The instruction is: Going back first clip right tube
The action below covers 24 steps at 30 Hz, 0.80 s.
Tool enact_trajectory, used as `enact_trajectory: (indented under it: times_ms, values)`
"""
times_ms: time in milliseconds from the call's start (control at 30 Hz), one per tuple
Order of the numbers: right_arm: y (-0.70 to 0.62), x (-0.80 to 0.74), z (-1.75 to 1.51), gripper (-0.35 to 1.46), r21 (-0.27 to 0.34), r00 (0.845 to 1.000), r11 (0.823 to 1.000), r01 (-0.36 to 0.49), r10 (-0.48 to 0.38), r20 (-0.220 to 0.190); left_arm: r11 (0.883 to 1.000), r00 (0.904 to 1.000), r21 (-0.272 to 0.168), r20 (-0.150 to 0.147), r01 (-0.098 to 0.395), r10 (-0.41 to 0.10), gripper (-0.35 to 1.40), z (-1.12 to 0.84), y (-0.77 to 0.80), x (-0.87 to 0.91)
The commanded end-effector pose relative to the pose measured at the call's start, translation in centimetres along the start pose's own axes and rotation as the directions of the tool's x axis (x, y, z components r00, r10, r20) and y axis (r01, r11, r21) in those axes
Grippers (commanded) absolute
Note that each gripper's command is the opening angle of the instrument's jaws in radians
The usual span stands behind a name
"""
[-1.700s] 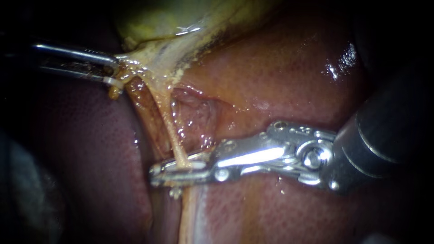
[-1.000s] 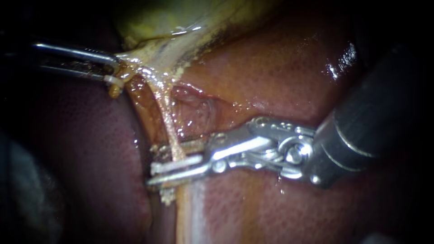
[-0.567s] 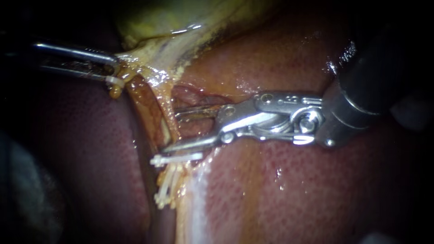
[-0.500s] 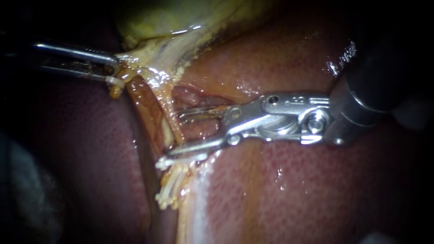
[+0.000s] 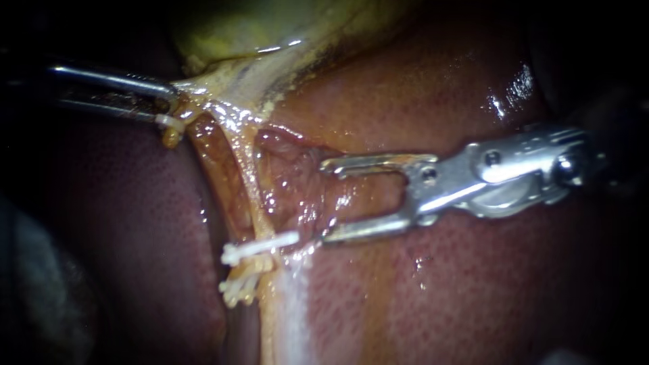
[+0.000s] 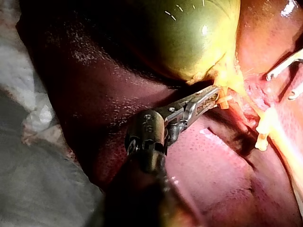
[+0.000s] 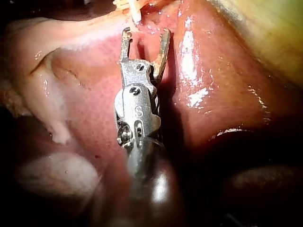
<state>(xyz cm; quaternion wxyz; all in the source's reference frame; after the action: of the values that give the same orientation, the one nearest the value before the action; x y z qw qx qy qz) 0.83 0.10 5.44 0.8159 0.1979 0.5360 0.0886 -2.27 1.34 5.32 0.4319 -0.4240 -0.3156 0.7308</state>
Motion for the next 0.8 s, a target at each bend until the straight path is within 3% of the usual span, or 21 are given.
enact_trajectory:
  times_ms: [33,167,467,800]
  values:
    - [-0.04,-0.02,-0.07,0.50,-0.007,1.000,1.000,0.009,-0.009,0.010,1.000,1.0000,0.000,0.000,0.000,0.000,-0.35,0.00,0.00,0.00]
    - [-0.11,-0.11,-0.27,0.50,-0.016,0.999,0.999,0.034,-0.033,0.039,1.000,1.0000,0.000,0.000,0.000,0.000,-0.35,0.00,0.00,0.00]
    - [-0.10,-0.15,-0.39,0.50,-0.013,0.999,0.999,0.039,-0.039,0.038,1.000,1.0000,0.001,-0.001,0.000,0.000,-0.35,0.02,0.00,0.00]
    - [-0.10,-0.15,-0.41,0.49,-0.012,0.999,0.999,0.040,-0.039,0.037,1.000,1.0000,-0.002,0.001,-0.005,0.005,-0.35,0.38,0.02,-0.07]
